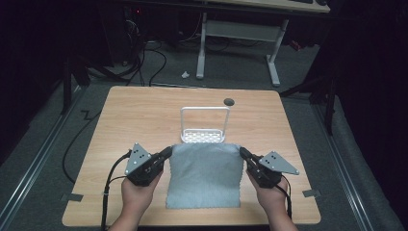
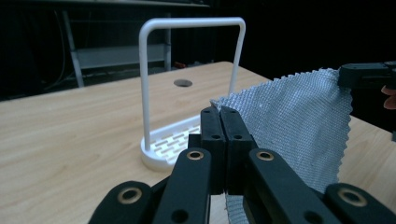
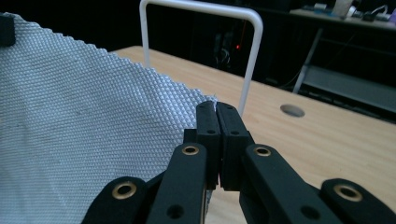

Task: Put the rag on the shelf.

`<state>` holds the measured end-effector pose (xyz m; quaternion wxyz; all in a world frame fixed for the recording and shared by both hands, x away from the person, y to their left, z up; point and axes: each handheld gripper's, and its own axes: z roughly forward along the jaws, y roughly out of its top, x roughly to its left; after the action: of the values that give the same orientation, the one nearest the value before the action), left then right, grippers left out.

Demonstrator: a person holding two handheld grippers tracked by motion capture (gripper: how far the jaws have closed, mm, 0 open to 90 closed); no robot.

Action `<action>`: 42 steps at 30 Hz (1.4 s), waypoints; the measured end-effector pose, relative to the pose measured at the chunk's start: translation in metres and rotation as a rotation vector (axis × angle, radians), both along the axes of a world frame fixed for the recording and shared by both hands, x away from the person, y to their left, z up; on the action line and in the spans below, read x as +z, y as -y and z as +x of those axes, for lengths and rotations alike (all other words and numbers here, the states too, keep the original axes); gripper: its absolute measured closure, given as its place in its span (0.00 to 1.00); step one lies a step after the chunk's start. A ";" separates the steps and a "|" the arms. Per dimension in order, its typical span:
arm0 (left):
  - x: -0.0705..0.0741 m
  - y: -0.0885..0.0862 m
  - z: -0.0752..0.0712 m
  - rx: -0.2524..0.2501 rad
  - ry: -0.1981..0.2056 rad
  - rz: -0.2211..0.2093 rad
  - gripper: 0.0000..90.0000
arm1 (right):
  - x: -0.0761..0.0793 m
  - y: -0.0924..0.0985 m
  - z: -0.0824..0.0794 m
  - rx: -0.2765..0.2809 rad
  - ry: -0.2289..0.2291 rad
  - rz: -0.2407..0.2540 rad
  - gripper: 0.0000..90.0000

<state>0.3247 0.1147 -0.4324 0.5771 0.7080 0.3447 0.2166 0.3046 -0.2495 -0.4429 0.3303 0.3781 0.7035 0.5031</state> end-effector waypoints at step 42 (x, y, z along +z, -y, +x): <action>0.100 0.012 0.099 0.142 0.215 0.077 0.99 | 0.112 -0.009 0.086 -0.061 0.189 0.025 1.00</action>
<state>0.4239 0.1022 -0.3325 0.5665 0.6760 0.3216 0.3445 0.3909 -0.2404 -0.3306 0.4055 0.3543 0.6511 0.5349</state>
